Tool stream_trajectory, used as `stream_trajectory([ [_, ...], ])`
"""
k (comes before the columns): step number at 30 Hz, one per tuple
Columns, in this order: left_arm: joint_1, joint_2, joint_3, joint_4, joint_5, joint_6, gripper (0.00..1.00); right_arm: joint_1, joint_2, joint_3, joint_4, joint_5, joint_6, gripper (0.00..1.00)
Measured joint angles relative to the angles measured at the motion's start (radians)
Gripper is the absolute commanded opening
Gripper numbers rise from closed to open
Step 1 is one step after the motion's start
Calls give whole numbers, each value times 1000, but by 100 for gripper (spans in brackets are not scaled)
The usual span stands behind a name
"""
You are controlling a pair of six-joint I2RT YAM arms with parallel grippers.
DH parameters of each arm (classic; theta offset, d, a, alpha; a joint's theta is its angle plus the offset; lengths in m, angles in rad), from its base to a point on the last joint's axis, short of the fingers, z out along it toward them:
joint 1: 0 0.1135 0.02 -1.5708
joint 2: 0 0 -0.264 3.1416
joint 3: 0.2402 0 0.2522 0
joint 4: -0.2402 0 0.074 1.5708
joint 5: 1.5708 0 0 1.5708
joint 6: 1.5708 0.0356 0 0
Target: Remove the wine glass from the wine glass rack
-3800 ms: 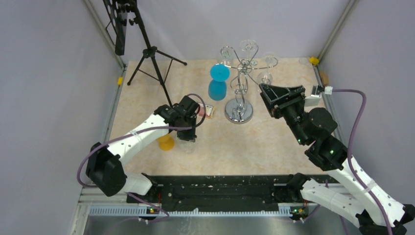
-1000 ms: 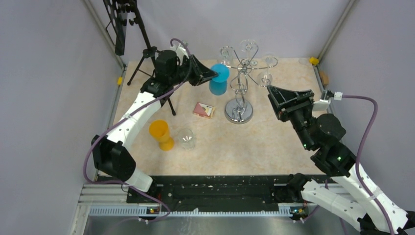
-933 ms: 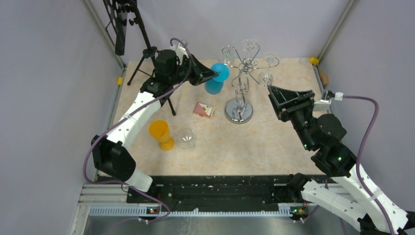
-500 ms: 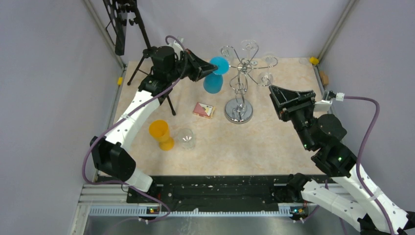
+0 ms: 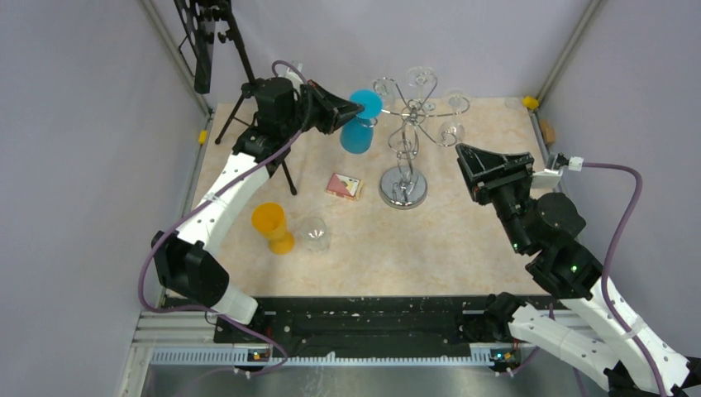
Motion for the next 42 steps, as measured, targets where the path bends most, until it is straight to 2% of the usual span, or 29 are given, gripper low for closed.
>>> stream_trajectory([
  [13,-2,39,13,67,112,-4,0,0,0,0,0,1,0,52],
  [25,-13,39,13,98,171,-4,0,0,16,0,0,-2,1,58],
  [42,-24,5,-69,126,280,-34,0,0,28,0,-3,-42,21,60],
])
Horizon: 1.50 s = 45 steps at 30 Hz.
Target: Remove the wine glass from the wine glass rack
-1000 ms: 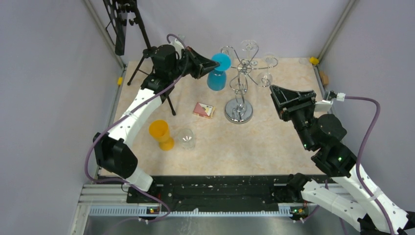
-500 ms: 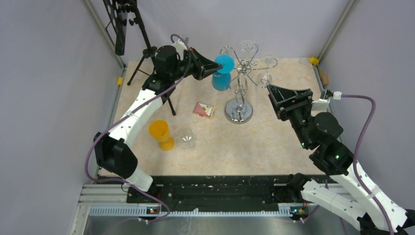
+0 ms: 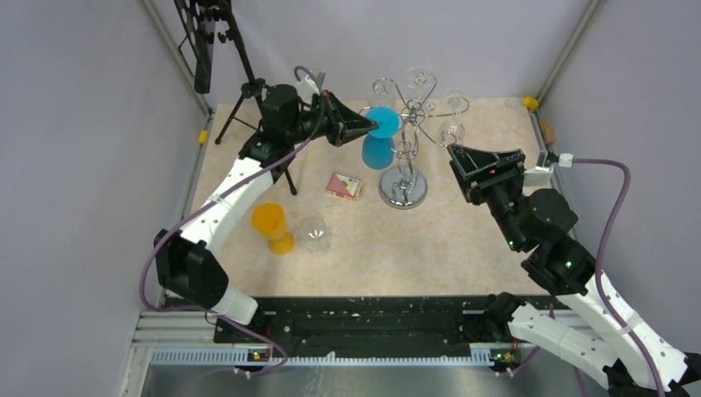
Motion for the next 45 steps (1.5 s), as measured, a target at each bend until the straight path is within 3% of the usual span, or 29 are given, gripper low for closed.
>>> stream_trajectory([
  [15,25,-236,-144,-66,58,10,0,0,0,-31,21,-38,16,63],
  [23,39,-299,-179,-4,109,-69,0,0,24,-59,98,-103,16,75],
  [28,56,-314,-179,82,123,-184,0,0,55,-83,187,-171,15,77],
  [45,90,-357,-229,628,136,-725,0,0,192,-107,429,-359,14,76],
])
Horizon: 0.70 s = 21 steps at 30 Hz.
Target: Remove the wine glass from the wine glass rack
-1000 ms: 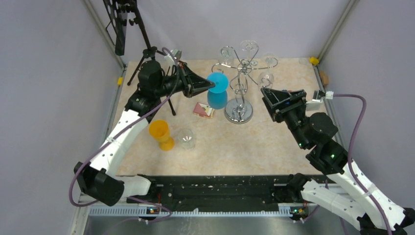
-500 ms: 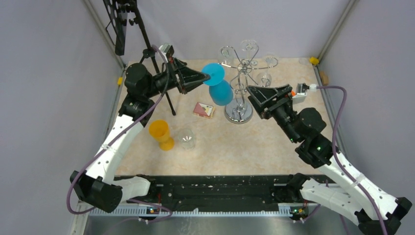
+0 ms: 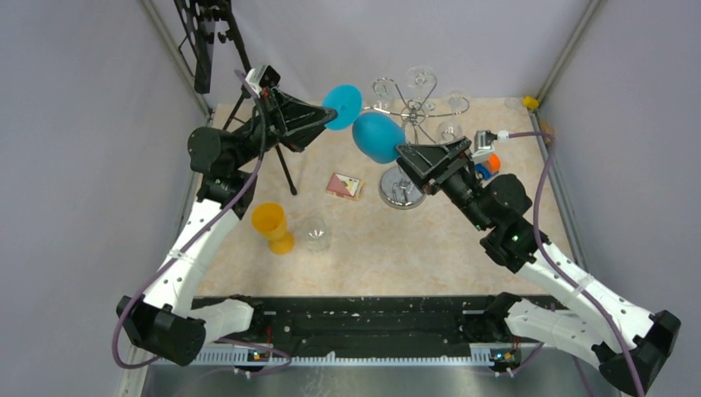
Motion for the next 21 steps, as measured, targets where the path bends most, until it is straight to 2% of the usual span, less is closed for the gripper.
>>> stream_trajectory([
  [3,5,-17,-8,41,-5,-37,0,0,60,0,103,-64,-6,69],
  [13,7,-71,-95,151,-46,-122,0,0,163,-2,554,-255,-18,38],
  [19,9,-73,-95,198,-72,-132,0,-2,198,-9,721,-304,-6,8],
  [21,13,-71,-95,214,-76,-132,4,-1,197,-9,778,-322,0,0],
])
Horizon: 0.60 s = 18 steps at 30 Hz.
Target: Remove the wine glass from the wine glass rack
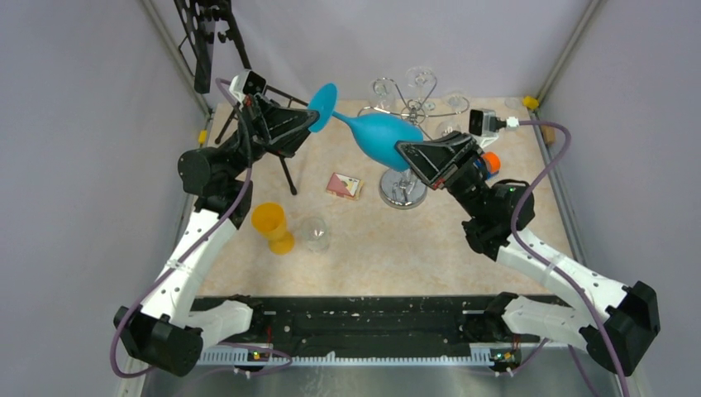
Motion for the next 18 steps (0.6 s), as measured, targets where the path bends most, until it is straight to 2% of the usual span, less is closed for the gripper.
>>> stream_trajectory([
  [7,10,20,12,15,26,2,35,1,-9,0,68,-27,-7,0],
  [10,20,20,12,1,44,24,52,2,-11,1,57,-29,-18,0],
  [14,30,14,12,-39,71,100,64,2,-16,2,3,-29,-44,0],
  [18,54,-15,21,-193,114,253,74,2,-53,15,-111,-26,-98,0],
])
